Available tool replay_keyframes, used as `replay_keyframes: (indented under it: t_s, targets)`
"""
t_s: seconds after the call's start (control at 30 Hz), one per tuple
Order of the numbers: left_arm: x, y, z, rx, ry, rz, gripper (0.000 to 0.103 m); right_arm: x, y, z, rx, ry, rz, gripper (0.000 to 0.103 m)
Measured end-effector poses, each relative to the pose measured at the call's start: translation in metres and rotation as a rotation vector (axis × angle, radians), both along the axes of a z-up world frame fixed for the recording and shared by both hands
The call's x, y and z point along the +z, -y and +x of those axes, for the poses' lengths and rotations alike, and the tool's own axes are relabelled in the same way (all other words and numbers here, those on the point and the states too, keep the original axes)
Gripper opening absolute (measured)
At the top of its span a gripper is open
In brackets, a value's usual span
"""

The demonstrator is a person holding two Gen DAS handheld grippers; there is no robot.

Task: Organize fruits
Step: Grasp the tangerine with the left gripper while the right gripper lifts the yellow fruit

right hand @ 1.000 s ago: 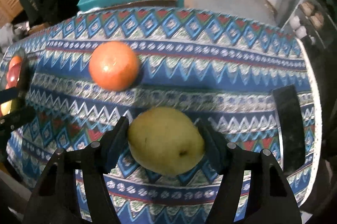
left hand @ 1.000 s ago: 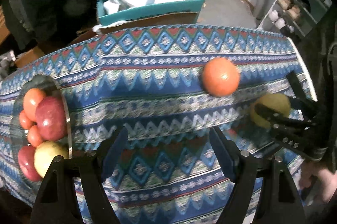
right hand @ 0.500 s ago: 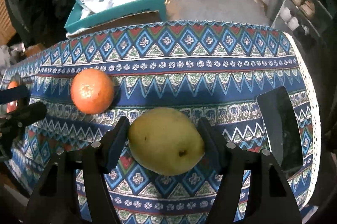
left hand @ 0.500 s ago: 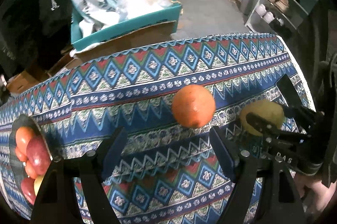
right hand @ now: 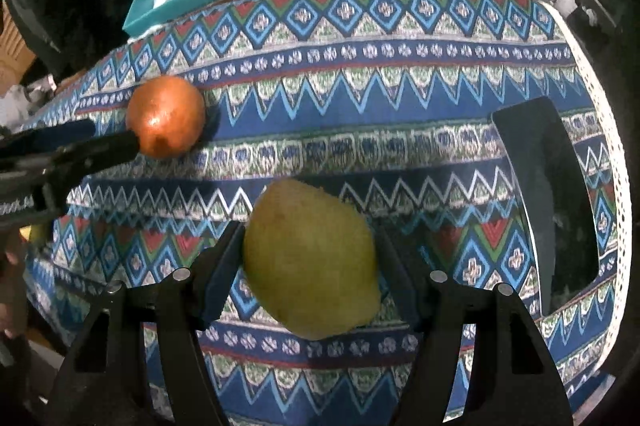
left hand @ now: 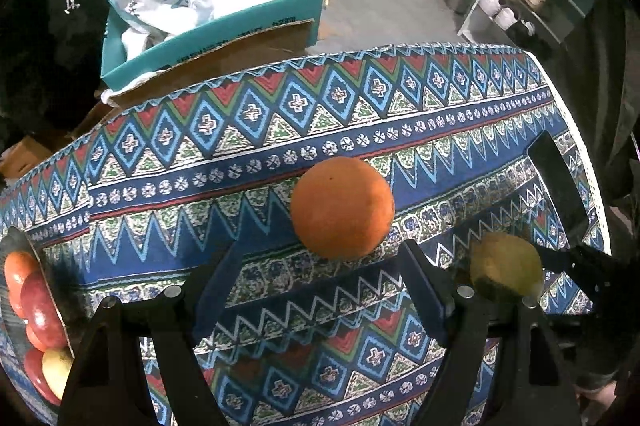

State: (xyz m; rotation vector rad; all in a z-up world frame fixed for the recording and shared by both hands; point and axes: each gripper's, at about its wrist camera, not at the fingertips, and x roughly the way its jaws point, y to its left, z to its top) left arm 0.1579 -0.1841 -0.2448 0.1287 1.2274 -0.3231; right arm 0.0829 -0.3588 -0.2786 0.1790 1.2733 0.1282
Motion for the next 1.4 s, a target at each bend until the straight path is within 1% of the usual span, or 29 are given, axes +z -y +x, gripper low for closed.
replay_keyframes:
  t_s: [0.07, 0.13, 0.2, 0.37, 0.43, 0.53, 0.63, 0.73, 0.8, 0.9, 0.97, 1.17, 1.4]
  targets:
    - [-0.003, 0.003, 0.002, -0.004, -0.003, 0.003, 0.081, -0.004, -0.001, -0.003, 0.005, -0.010, -0.002, 0.067]
    - [-0.005, 0.005, 0.004, -0.007, -0.007, 0.006, 0.081, -0.011, -0.003, -0.005, 0.019, -0.042, -0.006, 0.067]
    - [-0.008, 0.006, 0.006, -0.006, -0.013, 0.002, 0.081, -0.015, -0.004, -0.006, 0.018, -0.047, -0.003, 0.067]
    - [-0.017, 0.009, 0.014, 0.006, -0.031, -0.015, 0.081, -0.014, -0.003, -0.009, 0.001, -0.004, -0.007, 0.066]
    - [-0.020, 0.011, 0.016, 0.007, -0.039, -0.017, 0.081, -0.009, 0.002, -0.005, -0.013, 0.029, -0.029, 0.066]
    - [-0.026, 0.013, 0.019, 0.011, -0.054, -0.024, 0.081, -0.001, 0.013, 0.002, -0.045, 0.067, -0.019, 0.066]
    - [-0.031, 0.016, 0.021, 0.012, -0.068, -0.031, 0.081, 0.006, 0.022, 0.011, -0.086, 0.112, -0.045, 0.066]
    - [-0.035, 0.016, 0.022, 0.013, -0.067, -0.028, 0.081, 0.009, 0.029, 0.024, -0.107, 0.125, -0.045, 0.066]
    - [-0.036, 0.016, 0.023, 0.017, -0.063, -0.028, 0.080, 0.009, 0.032, 0.027, -0.114, 0.129, -0.044, 0.066]
    - [-0.036, 0.015, 0.025, 0.024, -0.057, -0.033, 0.075, 0.006, 0.032, 0.030, -0.118, 0.123, -0.043, 0.066]
    - [-0.035, 0.015, 0.026, 0.019, -0.056, -0.055, 0.067, 0.005, 0.029, 0.029, -0.117, 0.123, -0.045, 0.066]
    - [-0.033, 0.016, 0.020, 0.010, -0.030, -0.054, 0.065, 0.007, 0.026, 0.030, -0.111, 0.134, -0.058, 0.066]
    - [-0.022, 0.008, 0.003, 0.016, -0.016, -0.059, 0.065, 0.021, 0.025, 0.028, -0.110, 0.164, -0.072, 0.066]
